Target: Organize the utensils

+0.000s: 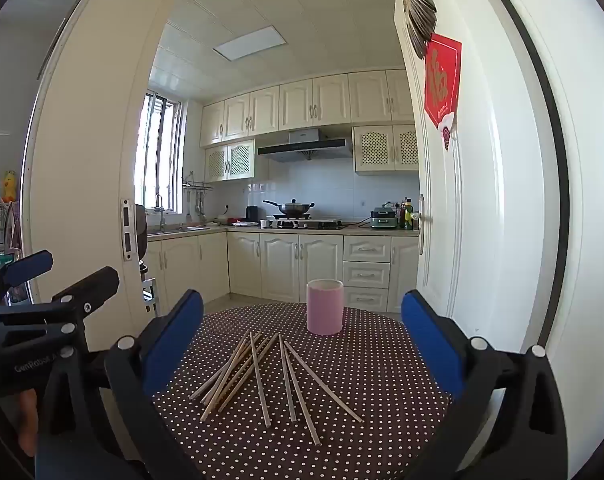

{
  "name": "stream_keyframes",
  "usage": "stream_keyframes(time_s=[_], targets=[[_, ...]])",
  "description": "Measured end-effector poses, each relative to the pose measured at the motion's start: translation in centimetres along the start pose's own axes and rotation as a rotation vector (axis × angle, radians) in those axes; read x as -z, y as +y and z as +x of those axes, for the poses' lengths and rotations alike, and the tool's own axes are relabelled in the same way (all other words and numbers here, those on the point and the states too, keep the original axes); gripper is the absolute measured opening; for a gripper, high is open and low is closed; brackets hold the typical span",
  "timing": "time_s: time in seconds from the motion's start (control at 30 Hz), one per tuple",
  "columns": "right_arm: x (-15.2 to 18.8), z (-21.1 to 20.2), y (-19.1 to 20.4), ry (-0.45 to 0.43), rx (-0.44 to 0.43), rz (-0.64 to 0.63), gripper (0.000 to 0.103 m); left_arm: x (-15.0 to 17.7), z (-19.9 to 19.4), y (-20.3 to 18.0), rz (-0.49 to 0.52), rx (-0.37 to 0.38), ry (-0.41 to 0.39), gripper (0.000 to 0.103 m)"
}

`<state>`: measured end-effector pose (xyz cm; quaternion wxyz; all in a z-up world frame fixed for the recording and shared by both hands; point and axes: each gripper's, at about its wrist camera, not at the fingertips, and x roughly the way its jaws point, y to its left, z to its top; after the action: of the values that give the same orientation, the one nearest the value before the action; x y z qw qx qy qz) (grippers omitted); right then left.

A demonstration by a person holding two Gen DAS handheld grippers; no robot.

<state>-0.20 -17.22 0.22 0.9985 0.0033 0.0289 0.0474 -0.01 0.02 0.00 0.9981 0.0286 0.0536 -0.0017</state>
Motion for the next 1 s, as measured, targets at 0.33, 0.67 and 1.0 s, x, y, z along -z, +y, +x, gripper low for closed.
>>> stream_keyframes(time_s=[0.33,0.67,1.0], targets=[[0.01,-0.01,-0.08,0.003,-0.002,0.005,0.096,-0.03,0.02,0.01,0.001,-0.003,0.004,0.097],[0.22,0.04,0.05,0.003,0.001,0.007,0.096,0.01,0.09,-0.26,0.001,-0.004,0.005,0.097],[0.21,0.07,0.15,0.006,0.001,0.010,0.096,-0.09,-0.02,-0.13,-0.002,-0.004,0.005,0.097]])
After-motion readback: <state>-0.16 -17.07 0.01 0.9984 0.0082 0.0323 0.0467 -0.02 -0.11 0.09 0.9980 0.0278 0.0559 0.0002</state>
